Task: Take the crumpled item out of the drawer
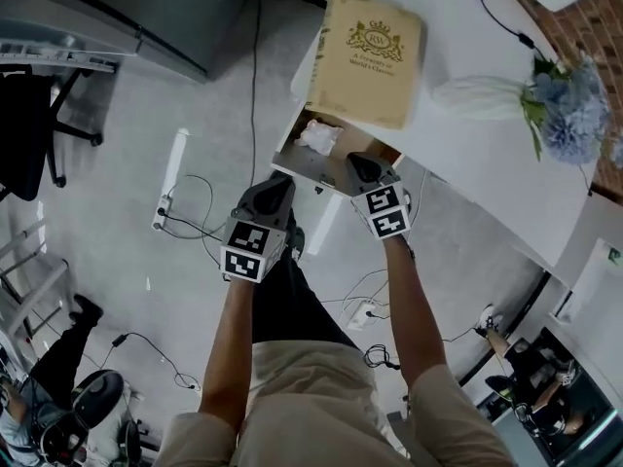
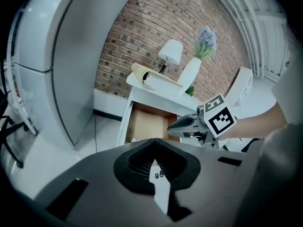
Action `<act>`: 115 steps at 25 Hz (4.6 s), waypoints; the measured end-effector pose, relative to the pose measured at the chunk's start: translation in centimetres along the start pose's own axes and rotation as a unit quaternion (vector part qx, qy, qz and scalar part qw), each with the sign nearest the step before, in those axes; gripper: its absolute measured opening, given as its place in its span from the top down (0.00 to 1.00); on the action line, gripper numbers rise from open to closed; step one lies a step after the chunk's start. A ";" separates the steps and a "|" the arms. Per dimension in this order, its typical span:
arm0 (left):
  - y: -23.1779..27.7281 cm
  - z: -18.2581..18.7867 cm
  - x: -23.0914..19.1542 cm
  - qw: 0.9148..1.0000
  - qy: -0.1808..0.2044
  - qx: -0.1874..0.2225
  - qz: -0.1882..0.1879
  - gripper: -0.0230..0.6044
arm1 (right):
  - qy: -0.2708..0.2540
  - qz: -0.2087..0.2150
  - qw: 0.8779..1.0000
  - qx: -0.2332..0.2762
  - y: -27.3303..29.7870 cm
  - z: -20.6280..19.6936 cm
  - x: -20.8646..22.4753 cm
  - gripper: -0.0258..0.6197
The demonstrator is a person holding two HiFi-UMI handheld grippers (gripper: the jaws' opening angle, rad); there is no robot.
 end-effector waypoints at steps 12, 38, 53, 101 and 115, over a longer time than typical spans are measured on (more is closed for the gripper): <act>4.5 -2.3 -2.1 1.000 0.009 -0.004 -0.011 0.94 | -0.076 0.054 0.995 -0.040 8.1 -2.1 1.0 0.92; 9.1 -3.6 -6.8 0.999 0.013 -0.016 -0.035 0.94 | -0.135 0.102 0.985 -0.029 18.6 -0.9 1.4 0.65; 8.0 -4.1 -7.3 1.000 0.002 -0.015 -0.027 0.94 | -0.150 0.114 0.980 -0.059 17.6 -1.3 0.2 0.90; -6.3 -3.4 10.5 0.997 0.076 -0.012 0.003 0.94 | 0.079 -0.092 0.987 0.100 -15.5 -4.1 -5.1 0.91; -11.3 -3.6 17.5 0.995 0.103 0.006 -0.008 0.94 | 0.137 -0.113 0.972 0.156 -24.2 -4.7 -10.3 0.91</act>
Point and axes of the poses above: the fingertips, and each gripper's own axes: y forward along the fingers, x to its right, z out of its top, the point moved 10 cm from there along -y, backward along the fingers, and after that the axes turned 6 degrees about -y, right-handed, at the moved point
